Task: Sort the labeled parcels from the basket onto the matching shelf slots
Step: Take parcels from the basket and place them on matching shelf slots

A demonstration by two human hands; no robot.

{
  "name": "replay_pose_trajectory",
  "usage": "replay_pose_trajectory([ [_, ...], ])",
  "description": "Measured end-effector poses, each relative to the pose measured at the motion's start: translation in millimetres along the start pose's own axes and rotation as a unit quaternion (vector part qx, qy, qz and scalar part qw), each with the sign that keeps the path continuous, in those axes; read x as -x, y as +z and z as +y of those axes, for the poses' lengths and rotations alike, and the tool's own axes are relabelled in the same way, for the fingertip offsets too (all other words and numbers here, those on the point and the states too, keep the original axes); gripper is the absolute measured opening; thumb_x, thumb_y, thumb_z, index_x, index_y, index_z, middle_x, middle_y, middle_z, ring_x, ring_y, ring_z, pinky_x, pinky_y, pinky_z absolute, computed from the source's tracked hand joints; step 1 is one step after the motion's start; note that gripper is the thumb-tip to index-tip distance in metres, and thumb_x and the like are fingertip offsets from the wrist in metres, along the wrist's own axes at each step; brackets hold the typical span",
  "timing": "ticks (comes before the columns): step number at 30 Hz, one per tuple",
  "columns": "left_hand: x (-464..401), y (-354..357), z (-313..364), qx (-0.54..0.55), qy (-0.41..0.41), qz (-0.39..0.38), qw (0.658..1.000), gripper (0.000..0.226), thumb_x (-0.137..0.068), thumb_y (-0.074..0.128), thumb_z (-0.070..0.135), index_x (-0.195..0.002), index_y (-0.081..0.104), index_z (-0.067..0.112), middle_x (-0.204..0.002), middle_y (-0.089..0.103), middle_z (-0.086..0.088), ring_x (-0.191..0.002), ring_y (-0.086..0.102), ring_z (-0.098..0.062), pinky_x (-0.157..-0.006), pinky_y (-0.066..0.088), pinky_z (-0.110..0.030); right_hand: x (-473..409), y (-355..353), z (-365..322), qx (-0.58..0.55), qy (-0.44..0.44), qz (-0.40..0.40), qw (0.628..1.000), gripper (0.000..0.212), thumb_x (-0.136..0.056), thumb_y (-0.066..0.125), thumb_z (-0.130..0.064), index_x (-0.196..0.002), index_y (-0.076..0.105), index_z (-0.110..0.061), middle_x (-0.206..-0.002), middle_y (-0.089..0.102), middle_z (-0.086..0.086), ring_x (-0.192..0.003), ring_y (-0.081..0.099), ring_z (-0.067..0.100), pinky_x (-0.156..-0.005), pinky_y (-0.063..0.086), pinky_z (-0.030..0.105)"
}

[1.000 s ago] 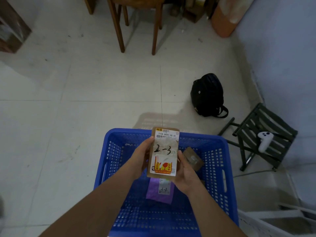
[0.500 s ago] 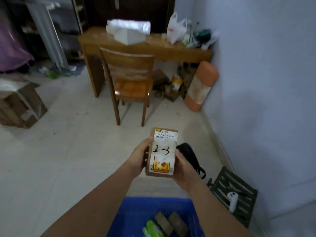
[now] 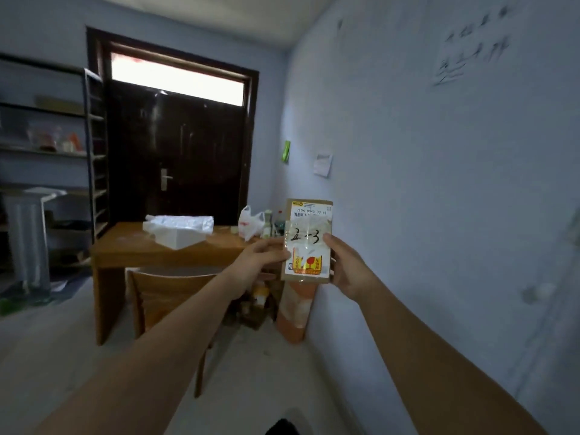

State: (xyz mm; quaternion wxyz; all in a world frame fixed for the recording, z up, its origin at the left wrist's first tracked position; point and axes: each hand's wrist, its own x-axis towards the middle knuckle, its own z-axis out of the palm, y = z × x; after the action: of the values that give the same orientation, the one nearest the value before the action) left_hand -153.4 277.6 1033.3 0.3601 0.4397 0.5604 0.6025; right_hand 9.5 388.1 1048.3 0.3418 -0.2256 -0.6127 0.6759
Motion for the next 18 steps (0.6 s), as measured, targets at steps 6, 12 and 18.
replay_pose_trajectory([
  [6,9,40,90,-0.044,0.079,-0.05,0.995,0.036,-0.086,0.067,0.02,-0.12,0.055,0.019,-0.102,0.069,0.001,-0.093,0.067,-0.016,-0.087,0.053,-0.035,38,-8,-97,0.095,-0.097,0.082,0.987,0.032,-0.093,0.055,-0.032,-0.12,0.063,-0.017,-0.107,0.072,0.005,-0.096,0.069,0.023,-0.083,0.055,0.037],
  [12,24,69,136,-0.077,0.133,-0.101,0.983,0.036,-0.088,0.063,0.024,-0.123,0.051,0.021,-0.106,0.069,-0.004,-0.097,0.065,-0.019,-0.082,0.052,-0.032,95,-8,-146,0.112,-0.138,0.16,0.971,0.033,-0.092,0.056,-0.032,-0.122,0.062,-0.018,-0.105,0.072,0.002,-0.085,0.069,0.012,-0.066,0.054,0.024],
  [18,41,109,164,-0.111,0.166,-0.163,0.966,0.032,-0.086,0.067,0.023,-0.115,0.053,0.019,-0.098,0.07,-0.004,-0.089,0.066,-0.018,-0.075,0.05,-0.034,161,-23,-162,0.109,-0.15,0.24,0.953,0.037,-0.091,0.058,-0.029,-0.124,0.061,-0.012,-0.111,0.069,0.009,-0.086,0.067,0.016,-0.073,0.054,0.024],
])
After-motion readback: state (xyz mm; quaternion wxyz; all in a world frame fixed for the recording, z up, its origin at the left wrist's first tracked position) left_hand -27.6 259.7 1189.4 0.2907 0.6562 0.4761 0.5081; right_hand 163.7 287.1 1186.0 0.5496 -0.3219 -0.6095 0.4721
